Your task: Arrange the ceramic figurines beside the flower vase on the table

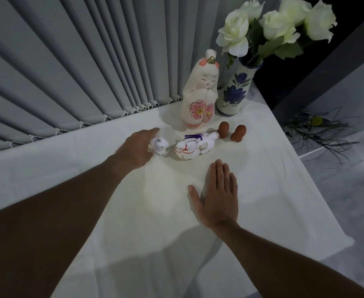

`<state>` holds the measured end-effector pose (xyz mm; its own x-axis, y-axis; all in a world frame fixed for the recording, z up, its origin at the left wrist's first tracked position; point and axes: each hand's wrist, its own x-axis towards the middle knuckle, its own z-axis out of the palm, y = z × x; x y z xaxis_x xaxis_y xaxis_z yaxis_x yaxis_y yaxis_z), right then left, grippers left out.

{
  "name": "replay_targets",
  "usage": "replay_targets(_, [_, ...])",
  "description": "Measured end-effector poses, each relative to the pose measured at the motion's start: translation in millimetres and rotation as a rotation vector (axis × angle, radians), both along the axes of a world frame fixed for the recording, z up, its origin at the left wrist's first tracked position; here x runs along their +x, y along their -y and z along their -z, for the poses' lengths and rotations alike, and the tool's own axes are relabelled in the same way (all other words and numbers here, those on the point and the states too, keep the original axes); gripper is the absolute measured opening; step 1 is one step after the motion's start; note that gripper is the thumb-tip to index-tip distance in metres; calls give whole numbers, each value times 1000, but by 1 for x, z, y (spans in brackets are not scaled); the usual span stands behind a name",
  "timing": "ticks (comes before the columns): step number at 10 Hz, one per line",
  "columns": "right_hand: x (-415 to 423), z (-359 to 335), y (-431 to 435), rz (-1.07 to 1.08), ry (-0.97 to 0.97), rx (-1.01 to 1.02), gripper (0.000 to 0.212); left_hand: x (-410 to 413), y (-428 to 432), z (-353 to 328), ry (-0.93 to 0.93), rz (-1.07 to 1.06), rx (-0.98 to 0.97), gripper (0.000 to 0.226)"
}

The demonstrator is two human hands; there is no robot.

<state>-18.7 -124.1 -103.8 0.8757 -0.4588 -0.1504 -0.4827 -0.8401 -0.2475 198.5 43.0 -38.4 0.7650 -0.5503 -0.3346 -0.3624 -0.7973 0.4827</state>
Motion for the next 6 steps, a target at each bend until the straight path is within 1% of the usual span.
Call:
replay_targets(1, [-1,2,0,-1,9,-5,93,-8,-4,-4,-14,13,63,85])
replay_targets(3, [1,-10,5,-31,-27,40,98,-27,-27,-18,14,18,161,86])
replay_targets(4, [6,-36,1,-28,11,17,95,-37,-40,-37,73,29,215,82])
replay_targets(5, [9,-69,-7,-34,118,0,91,-47,-52,-62,158,39,266,76])
replay_targets(6, [16,-110,-16,-33,265,-1,86,-57,-63,-94,276,24,275,72])
